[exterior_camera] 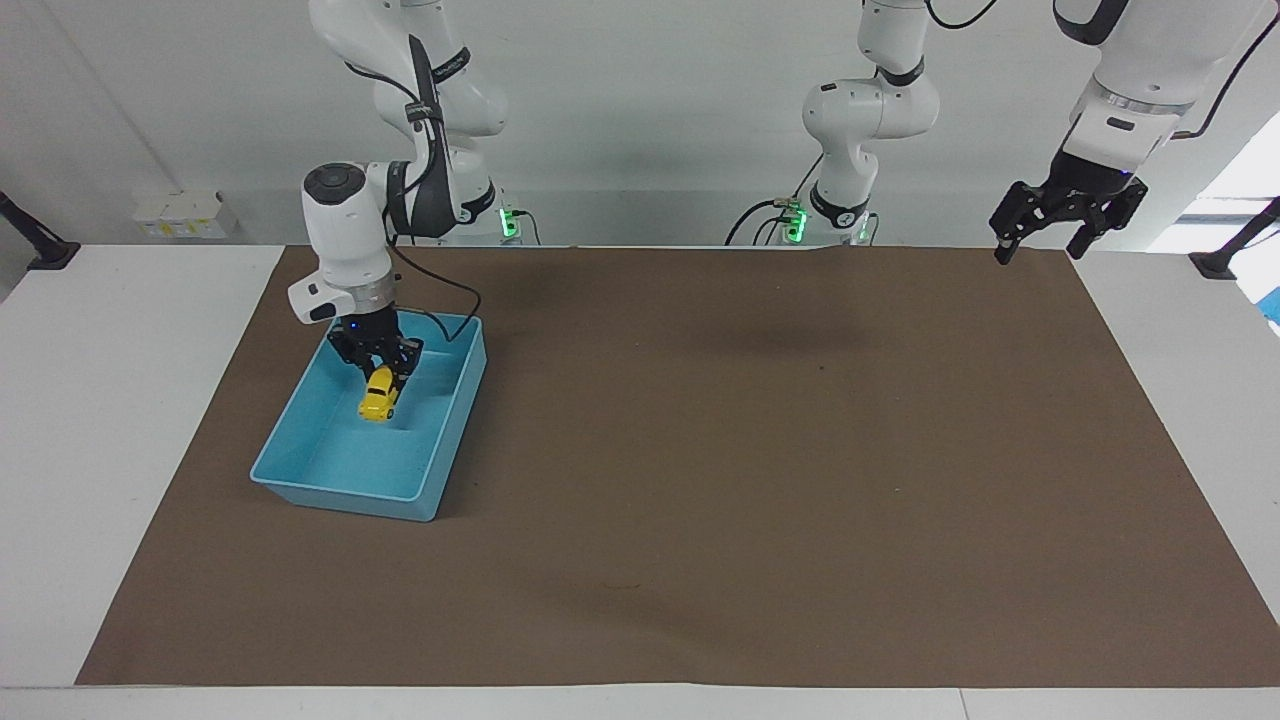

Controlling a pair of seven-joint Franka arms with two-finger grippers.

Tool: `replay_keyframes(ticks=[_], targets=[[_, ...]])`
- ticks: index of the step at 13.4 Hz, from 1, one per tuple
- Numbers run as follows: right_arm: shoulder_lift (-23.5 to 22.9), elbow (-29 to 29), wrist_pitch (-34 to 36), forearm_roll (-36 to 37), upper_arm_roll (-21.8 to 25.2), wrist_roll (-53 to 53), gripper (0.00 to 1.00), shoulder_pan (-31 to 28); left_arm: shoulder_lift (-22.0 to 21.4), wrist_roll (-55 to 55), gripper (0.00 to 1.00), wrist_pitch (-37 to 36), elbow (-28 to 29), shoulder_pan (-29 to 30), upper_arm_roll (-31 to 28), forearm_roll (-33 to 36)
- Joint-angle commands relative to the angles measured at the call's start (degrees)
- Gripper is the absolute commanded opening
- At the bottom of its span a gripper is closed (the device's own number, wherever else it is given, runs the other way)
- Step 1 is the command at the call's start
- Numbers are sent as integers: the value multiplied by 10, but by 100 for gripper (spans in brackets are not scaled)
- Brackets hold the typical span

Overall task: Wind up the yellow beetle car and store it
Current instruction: 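Open the right gripper to release the car inside the box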

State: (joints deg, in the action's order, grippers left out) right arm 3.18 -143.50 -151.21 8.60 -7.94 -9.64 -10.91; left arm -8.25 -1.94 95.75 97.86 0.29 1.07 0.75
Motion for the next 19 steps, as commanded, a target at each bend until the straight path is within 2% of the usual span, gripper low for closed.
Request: replay_keyframes(ticks=[1,2,3,5,8,12,17,19], targets=[[-6,-7,-20,-18,-6,55,3,-17,-3,6,100,10,8,1,2,-8],[-12,-2,-17,-19,-6,46,91,-11,-5,10,100,10,9,1,2,-8],[-10,1,-15,-19,-5,54,100,-10,-5,10,100,10,11,2,2,-8],[-3,24,20,-19,-7,55,100,-10,-6,10,100,10,12,2,2,-8],[2,115,153,-20,-8,62,100,-10,-7,11,100,10,13,1,2,-8],[-1,229,279,-30,-10,56,100,-7,-8,59,100,8,15,3,2,-8],[-3,377,459,-76,-10,35,100,-8,-5,53,100,7,9,2,2,-8],[-3,423,511,-78,-10,31,100,-8,-4,55,100,-8,4,8,1,-7]])
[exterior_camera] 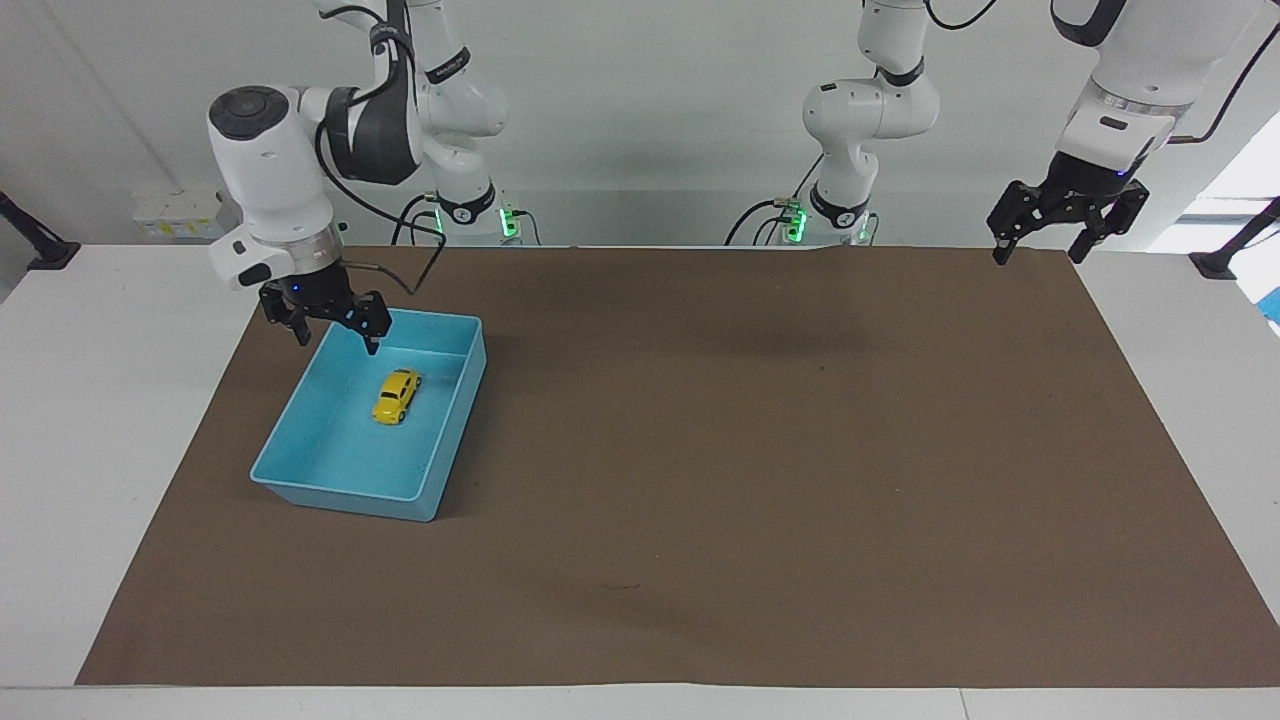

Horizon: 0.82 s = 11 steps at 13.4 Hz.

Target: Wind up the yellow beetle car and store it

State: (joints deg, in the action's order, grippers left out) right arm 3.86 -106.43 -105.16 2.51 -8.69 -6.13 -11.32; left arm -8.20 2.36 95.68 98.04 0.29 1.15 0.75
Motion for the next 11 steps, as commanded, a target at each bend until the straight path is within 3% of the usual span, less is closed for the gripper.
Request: replay_keyframes(ticks=[1,8,11], targets=[[-10,72,74,-18,-3,-3,100,-4,-3,12,100,-14,0,9,0,-7],[-39,213,230,-37,-3,-4,100,-7,-3,12,100,-14,0,5,1,-7],[-38,207,210,-42,-3,-5,100,-5,-3,12,100,-14,0,9,0,-7]])
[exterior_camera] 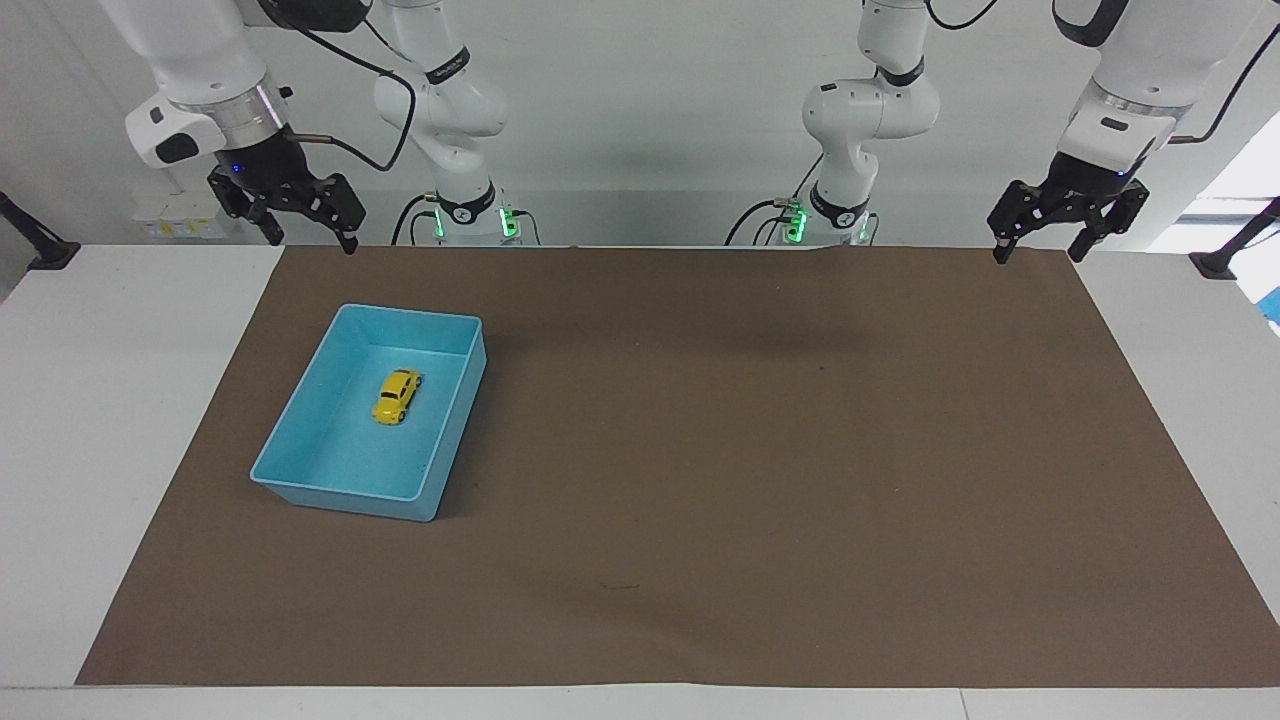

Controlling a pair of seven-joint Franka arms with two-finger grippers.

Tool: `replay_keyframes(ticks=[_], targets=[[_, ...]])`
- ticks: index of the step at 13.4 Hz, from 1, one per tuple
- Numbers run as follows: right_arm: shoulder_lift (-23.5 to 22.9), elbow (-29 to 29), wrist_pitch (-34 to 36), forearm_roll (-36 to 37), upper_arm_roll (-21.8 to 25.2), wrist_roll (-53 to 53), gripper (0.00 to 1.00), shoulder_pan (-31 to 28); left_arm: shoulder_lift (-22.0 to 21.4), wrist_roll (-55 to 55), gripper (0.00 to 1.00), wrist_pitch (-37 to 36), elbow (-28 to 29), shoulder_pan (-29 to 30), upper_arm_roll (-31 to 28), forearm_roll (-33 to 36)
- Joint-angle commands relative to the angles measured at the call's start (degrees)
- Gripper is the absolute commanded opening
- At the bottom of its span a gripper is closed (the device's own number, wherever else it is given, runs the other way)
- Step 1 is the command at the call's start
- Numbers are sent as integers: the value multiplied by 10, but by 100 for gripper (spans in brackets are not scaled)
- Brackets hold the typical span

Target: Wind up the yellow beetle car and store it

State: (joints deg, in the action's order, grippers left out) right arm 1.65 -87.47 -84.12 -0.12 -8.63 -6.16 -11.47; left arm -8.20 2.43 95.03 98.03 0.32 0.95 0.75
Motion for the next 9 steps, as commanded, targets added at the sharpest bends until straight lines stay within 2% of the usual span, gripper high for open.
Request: replay_keyframes(ticks=[1,9], targets=[[-16,17,-2,-15,-3,-5,100,-3,-3,11,100,-7,0,8,2,-7],[-9,6,-7,-6,-5,-6,100,0,-3,11,100,-8,0,8,2,-7]])
